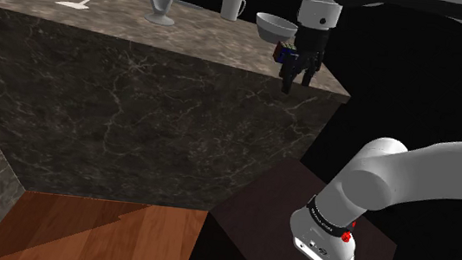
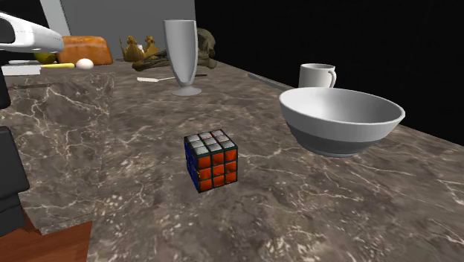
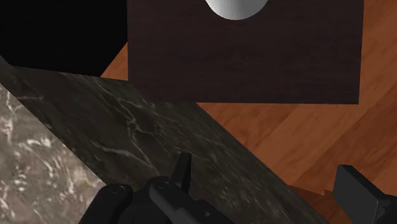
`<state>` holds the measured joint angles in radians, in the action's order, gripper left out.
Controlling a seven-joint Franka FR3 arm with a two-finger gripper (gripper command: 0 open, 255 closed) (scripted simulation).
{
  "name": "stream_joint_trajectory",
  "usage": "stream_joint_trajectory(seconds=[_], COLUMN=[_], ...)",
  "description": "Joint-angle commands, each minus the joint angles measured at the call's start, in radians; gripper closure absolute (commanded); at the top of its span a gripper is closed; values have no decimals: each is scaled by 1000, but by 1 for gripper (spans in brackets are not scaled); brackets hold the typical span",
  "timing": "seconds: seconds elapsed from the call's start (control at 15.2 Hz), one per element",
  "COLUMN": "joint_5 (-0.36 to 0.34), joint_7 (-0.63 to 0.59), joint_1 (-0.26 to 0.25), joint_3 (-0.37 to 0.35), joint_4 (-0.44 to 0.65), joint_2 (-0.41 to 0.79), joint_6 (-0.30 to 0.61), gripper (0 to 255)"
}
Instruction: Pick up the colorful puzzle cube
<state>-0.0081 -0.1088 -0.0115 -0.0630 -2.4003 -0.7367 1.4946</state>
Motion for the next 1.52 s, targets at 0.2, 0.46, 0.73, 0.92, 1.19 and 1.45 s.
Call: stream_joint_trajectory(seconds=[0.2, 0.46, 0.73, 0.92, 1.19, 1.45], joint_5=[-18, -34, -41, -41, -32, -30], joint_7=[-12, -29, -44, -54, -64, -67], joint_1=[37, 81, 119, 144, 177, 183], joint_3=[30, 70, 111, 142, 186, 194], joint_4=[68, 166, 273, 359, 481, 457], joint_2=[79, 180, 279, 351, 446, 457], joint_6=[39, 80, 109, 124, 135, 176], gripper=[0, 0, 0, 0, 0, 0])
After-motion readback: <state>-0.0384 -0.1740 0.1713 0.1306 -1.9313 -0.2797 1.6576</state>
